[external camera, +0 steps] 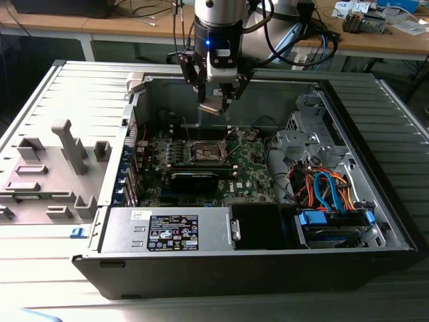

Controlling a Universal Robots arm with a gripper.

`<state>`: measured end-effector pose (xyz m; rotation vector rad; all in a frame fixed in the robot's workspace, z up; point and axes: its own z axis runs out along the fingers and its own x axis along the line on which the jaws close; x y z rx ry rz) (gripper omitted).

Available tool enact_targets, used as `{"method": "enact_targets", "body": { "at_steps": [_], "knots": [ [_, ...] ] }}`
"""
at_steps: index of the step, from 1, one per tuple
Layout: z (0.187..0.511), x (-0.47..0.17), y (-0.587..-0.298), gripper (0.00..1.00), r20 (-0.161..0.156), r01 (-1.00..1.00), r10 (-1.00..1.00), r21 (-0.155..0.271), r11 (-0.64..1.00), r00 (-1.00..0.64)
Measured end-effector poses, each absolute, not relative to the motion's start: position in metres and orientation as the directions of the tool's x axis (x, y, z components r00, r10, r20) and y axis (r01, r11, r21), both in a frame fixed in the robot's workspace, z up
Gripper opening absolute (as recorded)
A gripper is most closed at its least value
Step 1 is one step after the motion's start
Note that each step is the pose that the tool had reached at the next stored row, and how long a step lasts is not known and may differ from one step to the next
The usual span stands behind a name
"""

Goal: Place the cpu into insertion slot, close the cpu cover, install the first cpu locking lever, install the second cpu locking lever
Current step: 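Place the cpu into insertion slot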

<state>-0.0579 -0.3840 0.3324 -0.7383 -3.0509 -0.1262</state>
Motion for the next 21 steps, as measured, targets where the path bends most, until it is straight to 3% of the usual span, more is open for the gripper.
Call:
{"method": "enact_targets", "body": {
  "at_steps": [21],
  "knots": [
    [0.3323,-0.0579,-0.3840,0.55,0.019,0.479,0.479,0.078,0.874,-0.878]
  ]
}}
